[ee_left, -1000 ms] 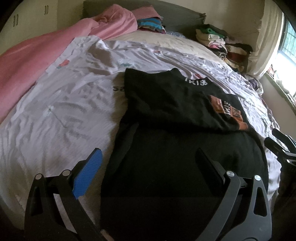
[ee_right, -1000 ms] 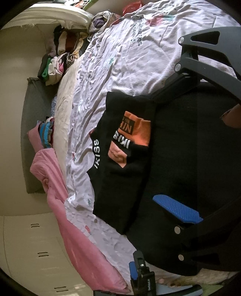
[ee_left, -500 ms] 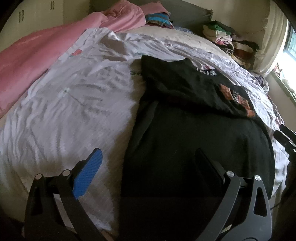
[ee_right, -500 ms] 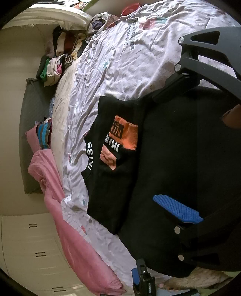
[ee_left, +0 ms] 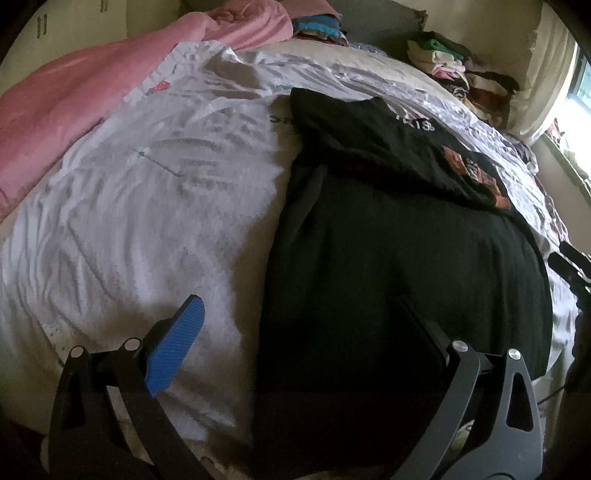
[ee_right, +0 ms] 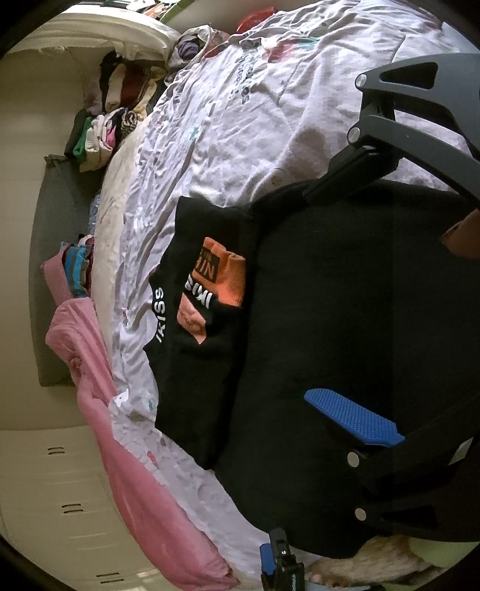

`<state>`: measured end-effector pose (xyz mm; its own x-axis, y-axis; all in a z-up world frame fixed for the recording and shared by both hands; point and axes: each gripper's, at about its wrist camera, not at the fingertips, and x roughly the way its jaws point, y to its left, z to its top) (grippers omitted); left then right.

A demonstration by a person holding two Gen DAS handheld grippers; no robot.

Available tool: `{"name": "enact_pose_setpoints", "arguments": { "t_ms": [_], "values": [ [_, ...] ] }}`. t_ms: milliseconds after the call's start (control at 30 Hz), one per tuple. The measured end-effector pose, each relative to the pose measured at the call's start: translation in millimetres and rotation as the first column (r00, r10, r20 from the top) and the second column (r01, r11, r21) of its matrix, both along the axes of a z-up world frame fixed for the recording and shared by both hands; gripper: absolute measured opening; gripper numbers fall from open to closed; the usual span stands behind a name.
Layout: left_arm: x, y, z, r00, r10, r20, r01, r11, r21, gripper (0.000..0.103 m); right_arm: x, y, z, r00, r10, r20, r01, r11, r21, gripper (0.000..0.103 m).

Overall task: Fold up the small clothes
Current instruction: 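Move both grippers down to the hem of the black shirt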

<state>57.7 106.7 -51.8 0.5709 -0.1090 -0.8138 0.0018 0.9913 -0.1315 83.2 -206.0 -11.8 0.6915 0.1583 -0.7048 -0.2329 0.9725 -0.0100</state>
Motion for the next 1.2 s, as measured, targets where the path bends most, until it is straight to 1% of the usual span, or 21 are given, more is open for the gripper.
{"name": "enact_pose_setpoints", "arguments": {
  "t_ms": [100, 200, 267, 300, 367, 433, 467, 533, 633, 833, 967, 1067, 1200],
  "values": [
    [-7.3, 0.5, -1.0, 1.0, -0.013, 0.0, 0.013, 1.0, 0.006, 0.093, -0.7, -2.0, -1.4, 1.0, -0.005, -0.004, 0.005, 1.0, -0.001, 0.099],
    [-13.7, 4.3, -2.3, 1.0, -0.022, -0.005, 0.022, 1.0, -0.012, 0.085, -1.4, -3.3, -1.9, 1.0, -0.006, -0.004, 0.006, 1.0, -0.001, 0.099],
    [-19.8, 8.0, -3.6, 1.0, -0.025, -0.012, 0.025, 0.999, -0.029, 0.076, -1.4, -3.3, -1.9, 1.0, -0.007, -0.006, 0.007, 1.0, -0.002, 0.099],
    [-22.3, 9.6, -4.3, 0.999, -0.029, -0.017, 0.028, 0.999, -0.038, 0.069, -2.2, -3.9, -2.0, 1.0, -0.006, -0.007, 0.006, 1.0, -0.002, 0.099],
    [-27.4, 12.2, -5.0, 0.999, -0.038, -0.018, 0.037, 0.998, -0.057, 0.063, -2.7, -4.2, -2.3, 1.0, -0.003, -0.007, 0.003, 1.0, -0.004, 0.099],
    [-31.9, 15.0, -6.1, 0.999, -0.044, -0.021, 0.042, 0.996, -0.079, 0.052, -3.8, -5.1, -2.7, 1.0, -0.002, -0.008, 0.002, 1.0, -0.005, 0.099],
    [-33.6, 17.2, -7.1, 0.999, -0.045, -0.028, 0.042, 0.995, -0.093, 0.049, -3.9, -5.1, -2.6, 1.0, -0.001, -0.008, 0.001, 1.0, -0.004, 0.099],
    [-36.4, 19.0, -8.1, 0.998, -0.052, -0.035, 0.048, 0.992, -0.12, 0.037, -4.7, -5.8, -2.8, 1.0, -0.002, -0.007, 0.002, 1.0, -0.006, 0.099],
    [-41.2, 20.9, -10.4, 0.996, -0.07, -0.051, 0.061, 0.984, -0.17, 0.03, -7.4, -8.2, -3.6, 1.0, -0.003, -0.007, 0.003, 1.0, -0.008, 0.099],
    [-48.3, 15.9, -17.0, 0.993, -0.086, -0.082, 0.073, 0.986, -0.147, 0.029, -18.2, -17.4, -5.5, 1.0, 0.0, -0.017, 0.0, 1.0, -0.025, 0.099],
    [-48.7, 13.1, -25.5, 0.991, -0.086, -0.105, 0.072, 0.989, -0.132, 0.029, -26.8, -25.7, -8.3, 0.999, 0.011, -0.041, -0.012, 0.999, -0.031, 0.099],
    [-49.1, 10.2, -28.2, 0.991, -0.088, -0.105, 0.076, 0.991, -0.112, 0.029, -34.9, -37.0, -12.5, 0.996, 0.021, -0.081, -0.023, 1.0, -0.018, 0.099],
    [-52.6, 8.2, -27.7, 0.99, -0.099, -0.096, 0.091, 0.992, -0.086, 0.029, -47.7, -59.8, -19.7, 0.988, 0.035, -0.152, -0.031, 0.999, 0.029, 0.098]
  ]
}}
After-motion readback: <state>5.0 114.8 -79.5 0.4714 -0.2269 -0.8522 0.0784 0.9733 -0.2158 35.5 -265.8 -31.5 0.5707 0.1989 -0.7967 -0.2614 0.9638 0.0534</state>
